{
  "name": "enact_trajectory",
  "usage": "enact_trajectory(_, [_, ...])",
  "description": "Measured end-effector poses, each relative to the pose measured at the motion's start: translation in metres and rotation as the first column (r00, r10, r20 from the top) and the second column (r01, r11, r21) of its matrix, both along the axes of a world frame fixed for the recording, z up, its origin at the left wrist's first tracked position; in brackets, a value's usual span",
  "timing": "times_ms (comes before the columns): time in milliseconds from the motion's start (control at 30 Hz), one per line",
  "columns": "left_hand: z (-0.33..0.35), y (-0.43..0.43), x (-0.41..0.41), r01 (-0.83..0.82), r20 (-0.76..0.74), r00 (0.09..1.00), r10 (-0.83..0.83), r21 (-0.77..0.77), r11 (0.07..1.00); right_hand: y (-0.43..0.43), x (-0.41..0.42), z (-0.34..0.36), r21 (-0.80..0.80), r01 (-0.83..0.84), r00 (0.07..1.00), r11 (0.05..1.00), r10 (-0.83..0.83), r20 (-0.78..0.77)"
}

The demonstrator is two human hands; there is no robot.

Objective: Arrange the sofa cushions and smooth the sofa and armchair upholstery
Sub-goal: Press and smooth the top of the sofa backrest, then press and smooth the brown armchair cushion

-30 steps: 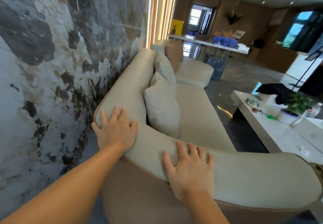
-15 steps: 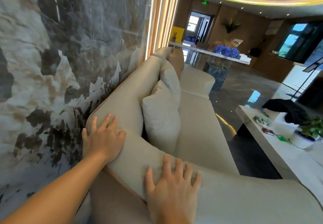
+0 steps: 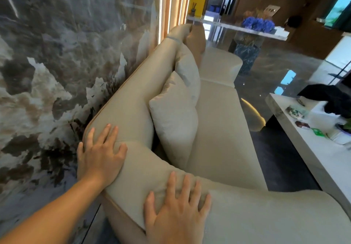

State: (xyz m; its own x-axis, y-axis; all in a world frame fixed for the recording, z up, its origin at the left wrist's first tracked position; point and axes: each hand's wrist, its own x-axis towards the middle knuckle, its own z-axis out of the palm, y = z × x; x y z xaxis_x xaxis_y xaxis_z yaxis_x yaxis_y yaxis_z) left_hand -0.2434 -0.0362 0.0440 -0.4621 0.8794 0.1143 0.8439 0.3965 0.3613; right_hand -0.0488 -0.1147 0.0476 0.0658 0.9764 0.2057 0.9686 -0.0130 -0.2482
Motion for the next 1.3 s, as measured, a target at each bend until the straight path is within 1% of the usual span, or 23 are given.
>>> enact_trajectory(167, [0.004,-0.004,-0.002,0.054,-0.032,0.998,-0.056,-0.057,0.997,-0.001,0.004,0.006,-0.040,-0.017,1.000,0.999,0.016,-0.014])
enact_trajectory(233, [0.010,-0.011,0.006,0.072,-0.060,0.995,-0.077,-0.084,0.994,-0.004,0.007,0.010,-0.112,-0.037,0.998,0.993,0.032,-0.046])
enact_trajectory(300, [0.018,-0.022,0.015,0.070,-0.064,0.995,-0.082,-0.166,0.984,-0.007,0.010,0.014,-0.261,-0.102,0.995,0.960,0.097,-0.034])
enact_trajectory(367, [0.038,-0.032,0.020,0.168,-0.062,0.978,-0.200,-0.335,0.927,0.001,0.022,0.026,-0.452,-0.204,0.979,0.868,0.191,-0.073])
enact_trajectory(433, [0.079,-0.048,0.026,0.290,0.007,0.938,-0.346,-0.563,0.774,0.003,0.046,0.058,-0.602,-0.292,0.955,0.743,0.256,-0.148])
enact_trajectory(467, [0.101,-0.062,0.032,0.326,0.051,0.922,-0.384,-0.640,0.696,-0.011,0.062,0.077,-0.643,-0.309,0.949,0.701,0.276,-0.155])
enact_trajectory(500, [0.122,-0.085,0.040,0.320,0.058,0.914,-0.402,-0.712,0.625,-0.032,0.075,0.097,-0.675,-0.310,0.948,0.669,0.273,-0.165])
enact_trajectory(533, [0.157,-0.123,0.051,0.333,0.081,0.897,-0.434,-0.771,0.543,-0.071,0.091,0.128,-0.724,-0.284,0.958,0.628,0.223,-0.182])
enact_trajectory(567, [0.188,-0.167,0.069,0.377,0.143,0.872,-0.469,-0.808,0.454,-0.124,0.110,0.157,-0.791,-0.226,0.974,0.568,0.139,-0.179])
enact_trajectory(600, [0.192,-0.192,0.083,0.422,0.206,0.861,-0.465,-0.800,0.426,-0.150,0.120,0.159,-0.841,-0.197,0.980,0.504,0.100,-0.170])
enact_trajectory(667, [0.196,-0.221,0.101,0.484,0.236,0.842,-0.484,-0.726,0.488,-0.172,0.130,0.165,-0.927,-0.090,0.995,0.364,0.062,-0.073])
enact_trajectory(700, [0.206,-0.238,0.109,0.528,0.241,0.809,-0.537,-0.701,0.480,-0.190,0.137,0.181,-0.949,-0.059,0.997,0.309,0.073,-0.038])
enact_trajectory(733, [0.227,-0.273,0.125,0.573,0.246,0.746,-0.619,-0.710,0.409,-0.229,0.150,0.205,-0.957,-0.043,0.997,0.287,0.077,-0.021])
enact_trajectory(767, [0.247,-0.311,0.140,0.608,0.245,0.680,-0.691,-0.716,0.345,-0.270,0.162,0.231,-0.950,-0.030,0.996,0.311,0.089,-0.002])
enact_trajectory(800, [0.264,-0.347,0.153,0.640,0.234,0.600,-0.765,-0.715,0.283,-0.310,0.174,0.249,-0.930,-0.011,0.994,0.368,0.106,0.030])
enact_trajectory(833, [0.277,-0.382,0.169,0.672,0.247,0.520,-0.818,-0.709,0.213,-0.348,0.185,0.265,-0.892,-0.005,0.995,0.452,0.094,0.042])
enact_trajectory(867, [0.287,-0.416,0.187,0.695,0.267,0.446,-0.854,-0.705,0.143,-0.386,0.198,0.277,-0.846,0.006,0.997,0.532,0.060,0.045])
enact_trajectory(900, [0.295,-0.445,0.207,0.709,0.280,0.388,-0.878,-0.700,0.090,-0.423,0.210,0.289,-0.812,0.035,0.999,0.582,0.004,0.046])
enact_trajectory(1000, [0.315,-0.517,0.273,0.776,0.251,0.218,-0.943,-0.630,0.012,-0.539,0.242,0.323,-0.743,0.132,0.989,0.656,-0.142,0.050])
enact_trajectory(1100, [0.334,-0.579,0.349,0.820,0.117,0.006,-0.993,-0.569,-0.062,-0.648,0.290,0.349,-0.622,0.319,0.943,0.715,-0.306,0.132])
enact_trajectory(1133, [0.339,-0.599,0.375,0.833,0.078,-0.077,-0.994,-0.543,-0.107,-0.681,0.309,0.354,-0.582,0.384,0.917,0.717,-0.370,0.149])
enact_trajectory(1200, [0.345,-0.636,0.426,0.854,-0.007,-0.220,-0.976,-0.485,-0.189,-0.739,0.346,0.358,-0.519,0.518,0.838,0.680,-0.526,0.146])
enact_trajectory(1300, [0.350,-0.689,0.492,0.872,-0.162,-0.360,-0.919,-0.408,-0.269,-0.802,0.388,0.343,-0.471,0.635,0.727,0.612,-0.679,0.099])
